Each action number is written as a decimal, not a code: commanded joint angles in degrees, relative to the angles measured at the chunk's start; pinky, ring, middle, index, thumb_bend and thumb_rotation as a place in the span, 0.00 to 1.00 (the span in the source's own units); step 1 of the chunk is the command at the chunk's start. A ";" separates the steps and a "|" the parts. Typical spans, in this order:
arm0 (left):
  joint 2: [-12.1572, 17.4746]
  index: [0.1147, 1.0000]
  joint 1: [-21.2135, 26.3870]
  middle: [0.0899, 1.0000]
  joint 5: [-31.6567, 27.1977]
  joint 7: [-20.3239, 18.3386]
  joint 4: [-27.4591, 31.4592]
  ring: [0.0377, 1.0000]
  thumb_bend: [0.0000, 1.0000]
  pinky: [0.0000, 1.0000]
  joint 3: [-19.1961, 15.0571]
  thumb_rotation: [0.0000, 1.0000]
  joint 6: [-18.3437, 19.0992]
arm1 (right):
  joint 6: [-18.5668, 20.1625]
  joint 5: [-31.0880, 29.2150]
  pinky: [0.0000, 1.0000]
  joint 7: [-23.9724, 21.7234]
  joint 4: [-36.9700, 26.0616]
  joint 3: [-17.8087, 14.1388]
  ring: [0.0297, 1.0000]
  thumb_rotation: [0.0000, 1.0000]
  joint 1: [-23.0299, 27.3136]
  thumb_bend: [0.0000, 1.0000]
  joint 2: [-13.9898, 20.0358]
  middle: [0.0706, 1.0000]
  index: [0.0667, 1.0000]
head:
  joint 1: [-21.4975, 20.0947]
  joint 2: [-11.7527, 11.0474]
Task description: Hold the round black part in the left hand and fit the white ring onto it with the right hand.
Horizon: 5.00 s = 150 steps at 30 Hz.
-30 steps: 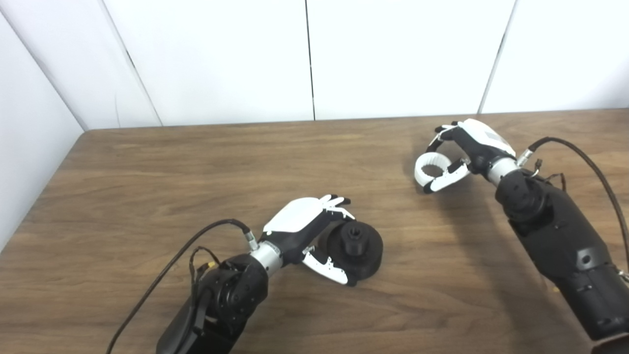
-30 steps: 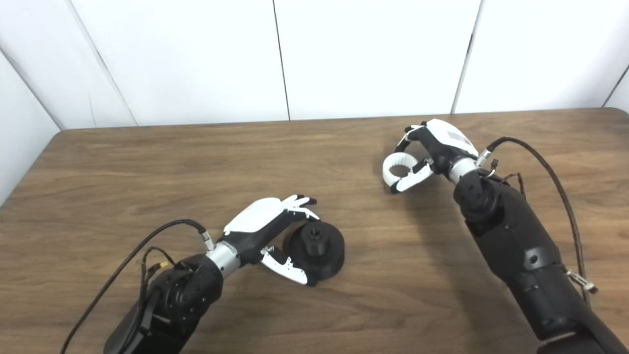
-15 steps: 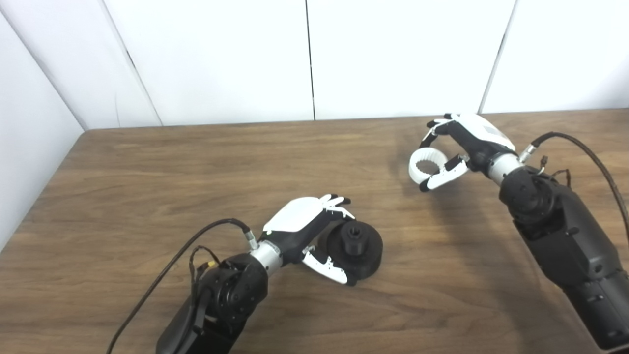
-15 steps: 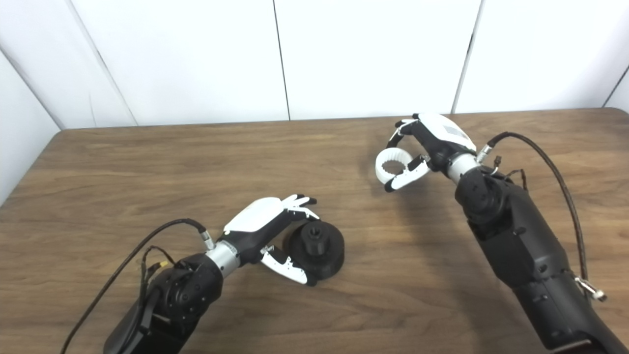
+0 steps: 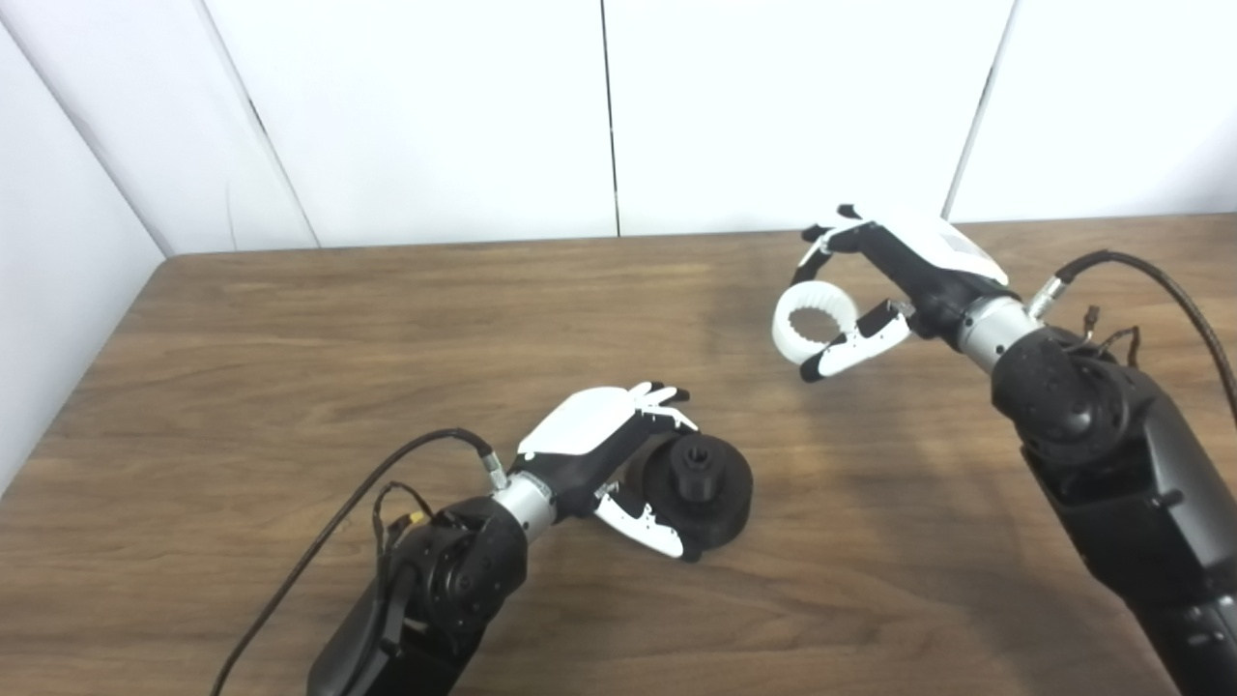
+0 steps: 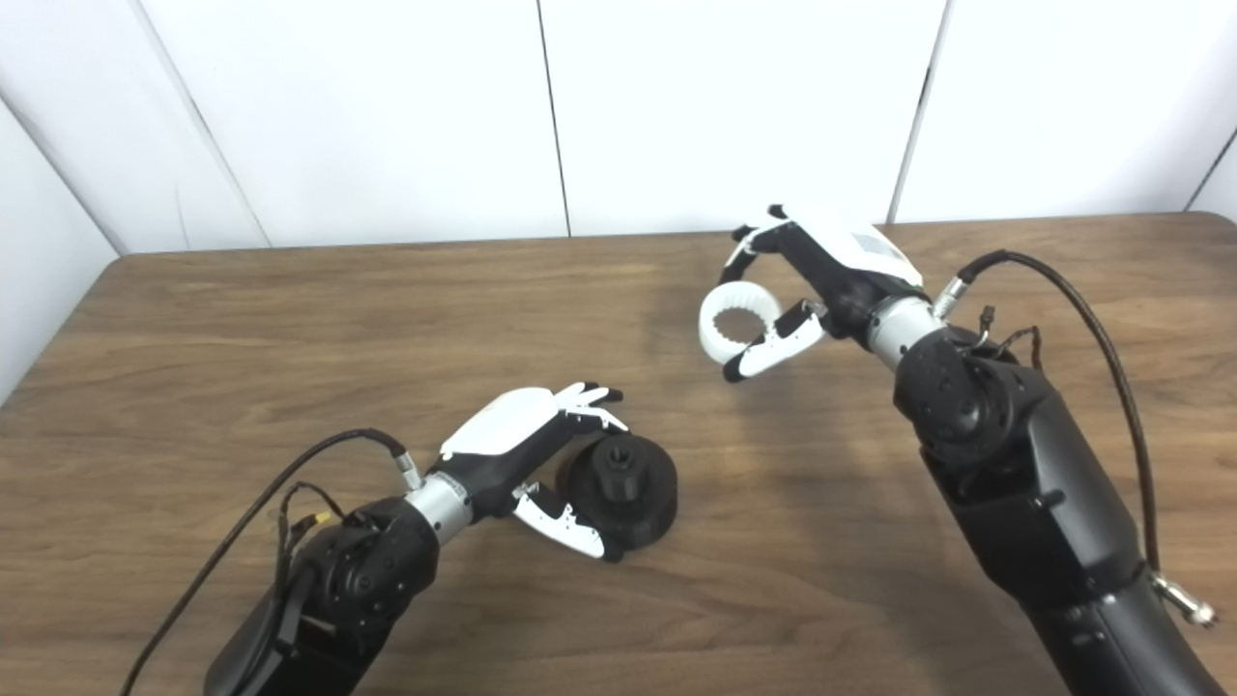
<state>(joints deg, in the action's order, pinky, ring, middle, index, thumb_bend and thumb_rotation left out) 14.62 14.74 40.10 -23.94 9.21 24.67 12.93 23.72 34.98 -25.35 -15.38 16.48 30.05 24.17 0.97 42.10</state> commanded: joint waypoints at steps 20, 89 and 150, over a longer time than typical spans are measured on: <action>0.49 0.65 1.50 0.96 1.29 -0.85 -0.25 1.00 0.87 0.93 -0.25 0.34 0.88 | 2.96 4.54 0.93 -8.49 -11.57 1.09 0.96 0.15 -0.39 0.52 -4.91 0.85 0.45 | 0.07 0.58; -0.08 0.65 1.87 0.95 2.25 -1.37 1.10 1.00 0.89 0.92 -0.60 0.35 1.11 | -1.44 4.27 0.92 -10.42 -6.66 7.73 0.97 0.16 -3.45 0.52 -6.48 0.85 0.45 | 1.40 1.39; -0.03 0.65 1.84 0.96 1.52 -1.95 1.60 1.00 0.89 0.94 -1.06 0.36 1.41 | -1.08 4.26 0.94 -11.72 -3.81 8.63 0.98 0.46 -3.95 0.97 -5.35 0.87 0.72 | 1.92 1.91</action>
<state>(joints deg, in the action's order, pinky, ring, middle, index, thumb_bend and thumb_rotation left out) 14.08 15.08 41.68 -25.83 10.15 24.35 13.95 23.46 39.18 -37.41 -18.04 25.53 24.07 18.81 2.81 43.95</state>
